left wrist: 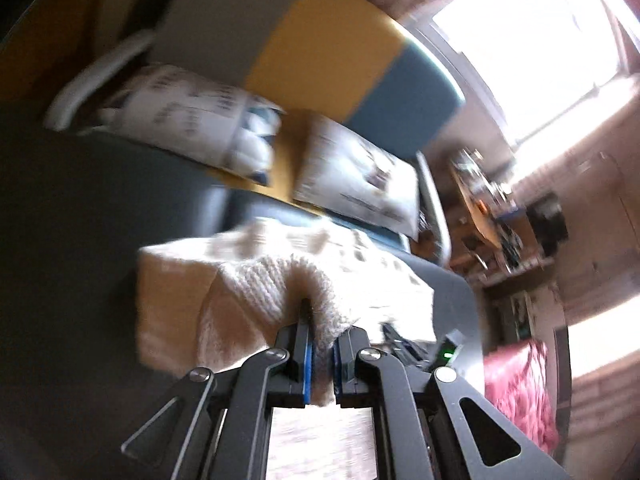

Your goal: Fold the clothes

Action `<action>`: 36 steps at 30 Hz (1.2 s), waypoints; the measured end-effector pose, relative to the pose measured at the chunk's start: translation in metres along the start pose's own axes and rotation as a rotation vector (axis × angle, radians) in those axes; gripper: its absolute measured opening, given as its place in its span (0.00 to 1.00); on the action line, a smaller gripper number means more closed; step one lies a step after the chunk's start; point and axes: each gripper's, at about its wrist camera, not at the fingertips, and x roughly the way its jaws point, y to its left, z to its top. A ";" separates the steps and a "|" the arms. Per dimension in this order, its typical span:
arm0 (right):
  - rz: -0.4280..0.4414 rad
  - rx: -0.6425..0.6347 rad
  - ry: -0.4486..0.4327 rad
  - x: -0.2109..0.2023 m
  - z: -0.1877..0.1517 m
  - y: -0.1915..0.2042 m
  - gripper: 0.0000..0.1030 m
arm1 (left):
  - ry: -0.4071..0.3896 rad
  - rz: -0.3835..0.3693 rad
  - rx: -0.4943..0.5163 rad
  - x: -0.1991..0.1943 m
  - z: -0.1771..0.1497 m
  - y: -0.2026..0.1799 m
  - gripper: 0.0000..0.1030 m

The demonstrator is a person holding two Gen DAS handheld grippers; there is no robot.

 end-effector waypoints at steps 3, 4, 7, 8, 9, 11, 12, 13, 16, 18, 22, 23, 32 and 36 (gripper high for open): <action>0.010 0.010 -0.001 0.000 0.000 -0.002 0.08 | 0.036 -0.010 0.051 0.041 0.001 -0.042 0.07; 0.013 0.013 -0.001 0.000 0.000 -0.003 0.08 | 0.047 -0.009 0.060 0.054 0.002 -0.050 0.07; 0.021 0.020 -0.002 0.000 -0.001 -0.004 0.08 | 0.084 -0.011 0.071 0.093 0.004 -0.071 0.07; 0.021 0.021 -0.002 0.000 -0.001 -0.004 0.08 | 0.099 -0.012 0.069 0.107 0.003 -0.076 0.07; 0.022 0.021 -0.002 0.000 -0.001 -0.005 0.08 | 0.110 -0.012 0.068 0.119 0.003 -0.079 0.07; 0.024 0.023 -0.003 0.000 -0.001 -0.005 0.08 | 0.133 0.001 0.069 0.147 0.001 -0.084 0.07; 0.024 0.024 -0.003 0.000 -0.001 -0.005 0.08 | 0.144 0.005 0.065 0.159 0.000 -0.085 0.07; 0.025 0.025 -0.003 0.000 -0.001 -0.005 0.08 | 0.155 0.007 0.057 0.169 -0.003 -0.083 0.07; 0.027 0.027 -0.004 0.000 -0.001 -0.005 0.08 | 0.186 0.021 0.040 0.200 -0.009 -0.079 0.07; 0.030 0.031 -0.004 0.000 -0.001 -0.005 0.08 | 0.195 0.031 0.031 0.217 -0.012 -0.077 0.07; 0.044 0.045 -0.005 0.002 -0.001 -0.007 0.08 | 0.190 0.036 0.034 0.240 -0.014 -0.076 0.07; 0.048 0.049 -0.005 0.002 -0.001 -0.008 0.08 | 0.191 0.037 0.038 0.245 -0.014 -0.077 0.09; 0.059 0.062 -0.006 0.002 -0.001 -0.008 0.08 | 0.157 -0.205 0.015 0.240 -0.034 -0.081 0.72; 0.063 0.067 -0.005 0.002 -0.001 -0.008 0.08 | 0.046 -0.207 0.037 0.200 -0.047 -0.053 0.80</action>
